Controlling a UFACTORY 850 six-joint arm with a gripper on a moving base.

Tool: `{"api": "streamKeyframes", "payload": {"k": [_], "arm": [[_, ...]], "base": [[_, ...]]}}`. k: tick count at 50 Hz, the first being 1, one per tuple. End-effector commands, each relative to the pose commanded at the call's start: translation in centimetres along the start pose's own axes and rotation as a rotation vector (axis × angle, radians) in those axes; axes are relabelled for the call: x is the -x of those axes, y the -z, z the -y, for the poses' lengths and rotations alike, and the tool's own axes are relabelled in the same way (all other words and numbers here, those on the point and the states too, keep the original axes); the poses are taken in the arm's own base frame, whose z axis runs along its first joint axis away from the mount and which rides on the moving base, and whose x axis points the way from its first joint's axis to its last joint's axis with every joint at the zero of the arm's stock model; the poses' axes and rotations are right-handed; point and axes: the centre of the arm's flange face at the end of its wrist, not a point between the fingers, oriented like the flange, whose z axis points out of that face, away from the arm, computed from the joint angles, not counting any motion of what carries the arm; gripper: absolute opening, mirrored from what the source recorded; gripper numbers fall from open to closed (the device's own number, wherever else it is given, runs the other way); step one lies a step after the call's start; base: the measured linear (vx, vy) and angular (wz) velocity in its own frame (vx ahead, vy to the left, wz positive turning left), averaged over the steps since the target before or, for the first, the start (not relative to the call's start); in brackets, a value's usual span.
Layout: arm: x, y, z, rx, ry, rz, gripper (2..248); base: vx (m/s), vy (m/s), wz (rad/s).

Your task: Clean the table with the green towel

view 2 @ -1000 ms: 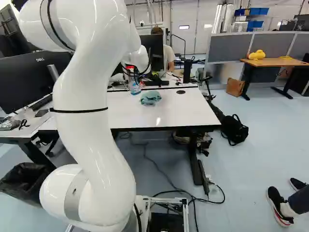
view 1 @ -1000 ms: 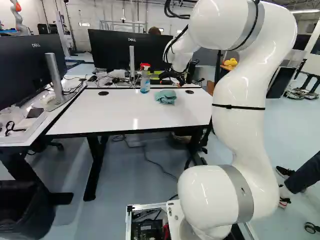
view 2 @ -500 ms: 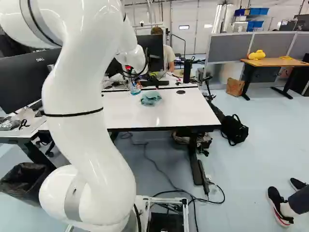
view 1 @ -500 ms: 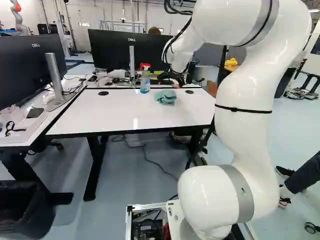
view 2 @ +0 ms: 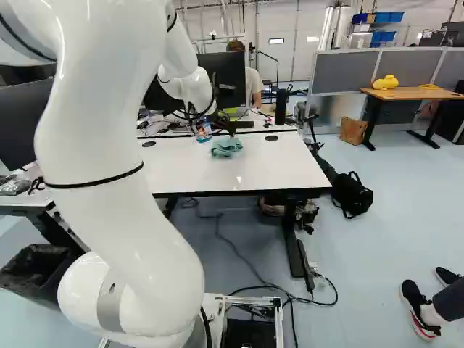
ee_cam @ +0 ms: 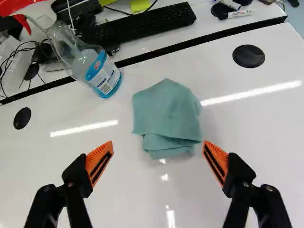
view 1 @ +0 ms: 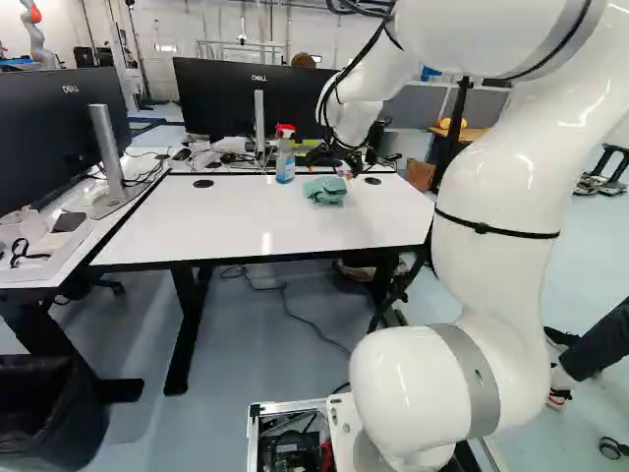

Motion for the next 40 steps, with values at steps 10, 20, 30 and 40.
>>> {"api": "streamKeyframes", "payload": {"k": [10,20,30,40], "arm": [[1.6,1.3,0.2,-0.004,0.006,0.008,247],[3.2,2.5,0.3,-0.008,0.013,0.014,247],[4.8,3.8,0.5,-0.013,0.02,0.019,247],[6.5,5.0,0.6,-0.018,0.028,0.023,247]], "base": [[0.0,0.0,0.0],[0.0,0.0,0.0],[0.0,0.0,0.0],[0.0,0.0,0.0]]}}
